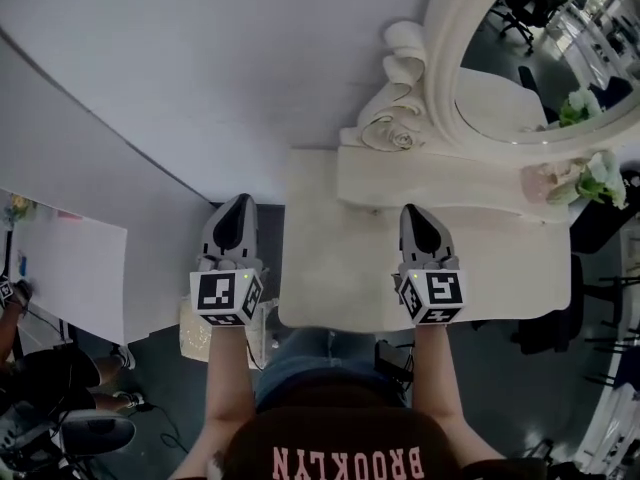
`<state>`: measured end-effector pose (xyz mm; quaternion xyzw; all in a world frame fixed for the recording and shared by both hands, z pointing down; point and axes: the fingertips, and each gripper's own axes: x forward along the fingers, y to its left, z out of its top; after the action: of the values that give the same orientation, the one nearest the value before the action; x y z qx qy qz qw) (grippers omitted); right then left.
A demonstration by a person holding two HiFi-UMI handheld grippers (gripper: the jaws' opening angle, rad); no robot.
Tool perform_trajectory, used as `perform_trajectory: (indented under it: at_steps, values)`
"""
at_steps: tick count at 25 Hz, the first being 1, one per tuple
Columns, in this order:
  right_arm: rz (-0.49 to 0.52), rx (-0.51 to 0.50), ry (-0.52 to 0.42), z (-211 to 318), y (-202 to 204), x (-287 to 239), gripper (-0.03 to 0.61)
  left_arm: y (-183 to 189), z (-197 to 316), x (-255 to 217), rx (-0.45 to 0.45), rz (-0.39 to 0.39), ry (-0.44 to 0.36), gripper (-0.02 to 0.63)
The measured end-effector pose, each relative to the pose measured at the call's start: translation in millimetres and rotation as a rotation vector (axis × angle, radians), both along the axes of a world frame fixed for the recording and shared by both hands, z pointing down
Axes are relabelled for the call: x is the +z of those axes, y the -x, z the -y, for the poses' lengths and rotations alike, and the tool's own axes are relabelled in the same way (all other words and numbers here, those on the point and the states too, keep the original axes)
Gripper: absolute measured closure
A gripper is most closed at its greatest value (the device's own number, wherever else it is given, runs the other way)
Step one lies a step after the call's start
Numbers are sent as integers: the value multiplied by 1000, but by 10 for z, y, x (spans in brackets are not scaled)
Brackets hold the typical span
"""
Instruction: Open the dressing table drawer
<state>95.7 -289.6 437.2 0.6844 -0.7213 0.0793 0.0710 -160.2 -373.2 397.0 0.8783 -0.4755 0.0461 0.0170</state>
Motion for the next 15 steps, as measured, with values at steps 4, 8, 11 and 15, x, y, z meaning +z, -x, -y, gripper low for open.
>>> perform_trajectory:
  at_steps: [4, 8, 11, 15]
  values:
    - [5, 59, 34, 32, 62, 133, 580, 91, 123, 140, 32, -3, 26, 606]
    - [14, 73, 77, 36, 153, 355, 580, 130, 162, 348, 51, 4, 64, 606]
    - [20, 76, 120, 33, 201, 594, 578, 142, 164, 514, 59, -2, 91, 606]
    - [16, 77, 174, 62, 241, 919, 578, 135, 221, 685, 57, -16, 99, 606]
